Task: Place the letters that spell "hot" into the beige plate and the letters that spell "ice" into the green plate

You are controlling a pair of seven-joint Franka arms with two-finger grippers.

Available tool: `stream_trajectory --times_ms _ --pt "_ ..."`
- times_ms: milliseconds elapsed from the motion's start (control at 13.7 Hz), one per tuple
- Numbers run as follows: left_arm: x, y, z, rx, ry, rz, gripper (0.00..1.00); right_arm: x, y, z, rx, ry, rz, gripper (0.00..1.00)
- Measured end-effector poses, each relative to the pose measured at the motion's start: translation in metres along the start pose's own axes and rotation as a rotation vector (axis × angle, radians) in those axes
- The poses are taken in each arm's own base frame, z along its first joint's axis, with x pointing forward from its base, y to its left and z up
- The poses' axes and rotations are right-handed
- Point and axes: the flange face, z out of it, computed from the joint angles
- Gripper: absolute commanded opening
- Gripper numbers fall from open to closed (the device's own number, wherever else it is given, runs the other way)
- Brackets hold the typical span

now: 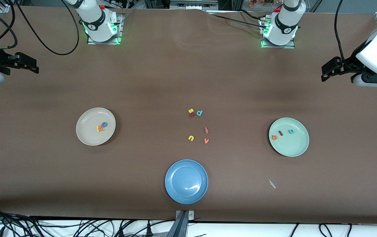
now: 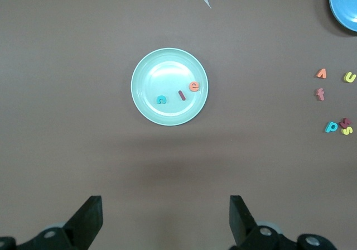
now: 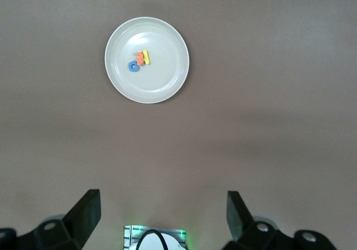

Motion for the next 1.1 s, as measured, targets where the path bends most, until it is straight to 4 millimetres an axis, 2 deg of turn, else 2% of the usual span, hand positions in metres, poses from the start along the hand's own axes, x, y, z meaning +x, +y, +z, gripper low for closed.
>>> stream_trajectory --times_ms 1098 --pt "-0.0005 -0.0008 0.0005 0.000 -0.005 -0.001 1.00 0.0078 -0.0003 -0.0005 -0.005 0.040 0.002 1.00"
